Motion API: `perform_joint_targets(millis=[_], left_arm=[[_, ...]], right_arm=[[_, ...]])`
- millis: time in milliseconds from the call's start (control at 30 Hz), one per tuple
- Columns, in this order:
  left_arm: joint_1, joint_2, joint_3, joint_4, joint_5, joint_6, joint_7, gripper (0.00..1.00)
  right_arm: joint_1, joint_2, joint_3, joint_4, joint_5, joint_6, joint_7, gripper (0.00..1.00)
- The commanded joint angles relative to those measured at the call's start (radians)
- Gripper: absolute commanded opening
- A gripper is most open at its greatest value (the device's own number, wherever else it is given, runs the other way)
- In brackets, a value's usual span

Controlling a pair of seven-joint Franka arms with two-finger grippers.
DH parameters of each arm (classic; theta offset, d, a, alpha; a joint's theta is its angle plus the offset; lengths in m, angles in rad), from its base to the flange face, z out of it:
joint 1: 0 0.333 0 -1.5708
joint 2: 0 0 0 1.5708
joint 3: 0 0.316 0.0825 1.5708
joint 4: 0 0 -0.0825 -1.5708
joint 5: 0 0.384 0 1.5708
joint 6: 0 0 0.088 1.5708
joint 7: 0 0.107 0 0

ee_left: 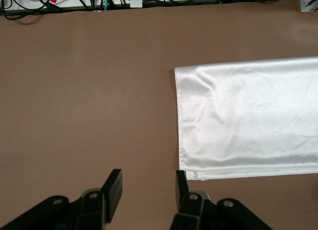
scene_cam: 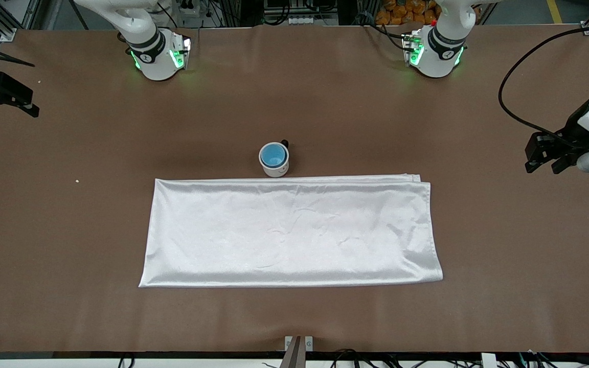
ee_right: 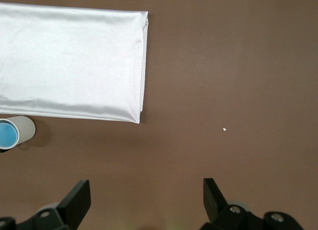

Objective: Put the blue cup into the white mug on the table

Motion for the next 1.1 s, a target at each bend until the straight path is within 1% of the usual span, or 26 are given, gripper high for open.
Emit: perform_joint_targets(millis=[0,33,67,100,167,234,334,367,534,834,1068], left_arm=[[0.007,-0.028,-0.001,-0.031,-0.03,0.0,0.032,0.52],[0.007,-0.03,-0.001,-0.034,-0.03,0.0,0.032,0.52],[0.007,-0.035,-0.001,-0.04,-0.03,0.003,0.032,0.57],[0.007,-0.039,-0.001,-0.048,-0.03,0.003,0.032,0.63],[0.005,-0.05,-0.001,-0.066,-0.03,0.007,0.032,0.8],[0.007,-0.059,-0.004,-0.081,-0.03,0.015,0.032,0.82],[0.008,-0.067,-0.01,-0.091,-0.03,0.021,0.032,0.97],[0.011,-0.07,-0.01,-0.091,-0.03,0.023,0.032,1.0],[0.013,-0.081,-0.01,-0.097,-0.049,0.027,0.032,1.0],[0.005,-0.032,-0.01,-0.04,-0.047,0.018,0.029,1.0],[0.007,-0.028,-0.01,-0.04,-0.036,0.018,0.031,1.0]], right_arm=[[-0.002,0.004,0.007,0.021,-0.007,-0.015,0.003,1.0],[-0.002,0.004,0.007,0.019,-0.007,-0.016,0.005,1.0],[-0.002,0.004,0.007,0.019,-0.007,-0.015,0.005,1.0],[-0.002,0.004,0.007,0.019,-0.007,-0.015,0.005,1.0],[-0.002,0.004,0.007,0.021,-0.007,-0.016,0.005,1.0],[-0.002,0.004,0.009,0.021,-0.007,-0.015,0.005,1.0],[-0.002,0.004,0.009,0.021,-0.007,-0.016,0.005,1.0],[-0.002,0.004,0.009,0.021,-0.007,-0.016,0.005,1.0],[-0.002,0.004,0.007,0.021,-0.007,-0.016,0.005,1.0],[-0.005,0.004,0.007,0.021,-0.007,-0.015,0.005,1.0],[-0.007,0.003,0.006,0.023,-0.008,-0.016,0.006,1.0]])
